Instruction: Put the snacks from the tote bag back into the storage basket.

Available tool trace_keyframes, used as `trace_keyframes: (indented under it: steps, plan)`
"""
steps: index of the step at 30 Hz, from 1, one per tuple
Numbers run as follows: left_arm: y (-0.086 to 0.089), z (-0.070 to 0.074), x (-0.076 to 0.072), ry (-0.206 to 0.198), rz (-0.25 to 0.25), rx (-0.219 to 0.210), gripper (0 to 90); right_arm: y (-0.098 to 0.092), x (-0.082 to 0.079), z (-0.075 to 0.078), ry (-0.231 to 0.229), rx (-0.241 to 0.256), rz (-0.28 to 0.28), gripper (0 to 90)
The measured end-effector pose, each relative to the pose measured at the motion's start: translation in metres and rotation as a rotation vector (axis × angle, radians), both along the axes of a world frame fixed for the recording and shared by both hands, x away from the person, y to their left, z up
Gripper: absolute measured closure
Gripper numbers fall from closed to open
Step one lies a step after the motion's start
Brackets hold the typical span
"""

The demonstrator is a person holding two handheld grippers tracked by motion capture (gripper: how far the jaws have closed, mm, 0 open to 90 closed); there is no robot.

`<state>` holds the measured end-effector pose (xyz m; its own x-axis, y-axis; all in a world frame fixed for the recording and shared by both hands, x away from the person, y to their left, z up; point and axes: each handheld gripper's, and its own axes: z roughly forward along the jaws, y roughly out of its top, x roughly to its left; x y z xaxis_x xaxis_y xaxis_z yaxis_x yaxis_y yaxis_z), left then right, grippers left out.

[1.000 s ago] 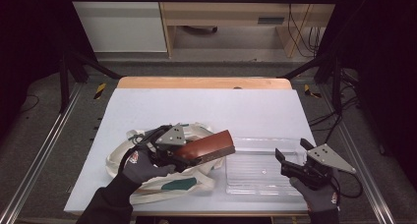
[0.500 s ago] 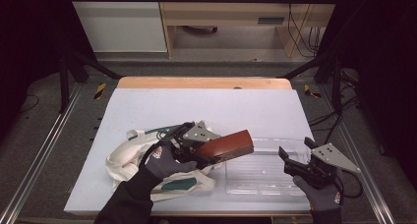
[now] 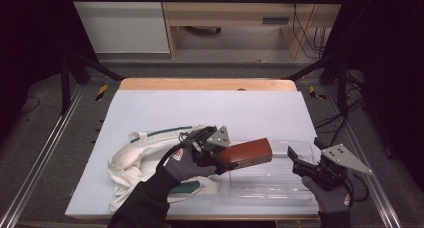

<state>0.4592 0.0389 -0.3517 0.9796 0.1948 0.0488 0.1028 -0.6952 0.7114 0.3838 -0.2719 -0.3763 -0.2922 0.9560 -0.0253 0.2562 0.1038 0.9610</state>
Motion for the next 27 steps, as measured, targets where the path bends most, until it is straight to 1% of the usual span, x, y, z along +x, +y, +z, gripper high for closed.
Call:
trace_keyframes:
  steps: [4, 7, 9, 14, 16, 20, 22, 25, 27]
  plan:
    - [-0.01, -0.001, 0.0, 0.0, -0.019, 0.007, 42.5, 0.0, 0.0, 0.001, -0.004, 0.002, -0.003, 13.7]
    - [-0.015, -0.002, 0.001, 0.001, -0.021, 0.018, 42.6, -0.001, 0.0, 0.003, -0.012, -0.002, -0.006, 13.7]
    - [-0.019, -0.003, 0.001, 0.003, -0.023, 0.016, 42.6, -0.002, -0.001, 0.004, -0.016, 0.002, -0.011, 13.7]
    - [-0.027, -0.005, 0.002, 0.006, -0.032, 0.033, 42.6, -0.004, -0.001, 0.008, -0.022, 0.01, -0.021, 13.7]
    - [-0.031, -0.006, 0.004, 0.007, -0.034, 0.038, 42.6, -0.005, -0.001, 0.009, -0.032, 0.011, -0.021, 13.7]
    - [-0.038, -0.006, 0.006, 0.007, -0.04, 0.046, 42.6, -0.005, -0.001, 0.01, -0.031, 0.011, -0.023, 13.6]
    - [-0.042, -0.007, 0.007, 0.01, -0.045, 0.043, 42.6, -0.005, -0.001, 0.01, -0.033, 0.014, -0.022, 13.6]
    - [-0.049, -0.009, 0.008, 0.012, -0.056, 0.053, 42.6, -0.006, -0.001, 0.011, -0.037, 0.012, -0.021, 13.6]
    - [-0.054, -0.011, 0.009, 0.019, -0.059, 0.054, 42.6, -0.007, -0.002, 0.011, -0.04, 0.015, -0.026, 13.6]
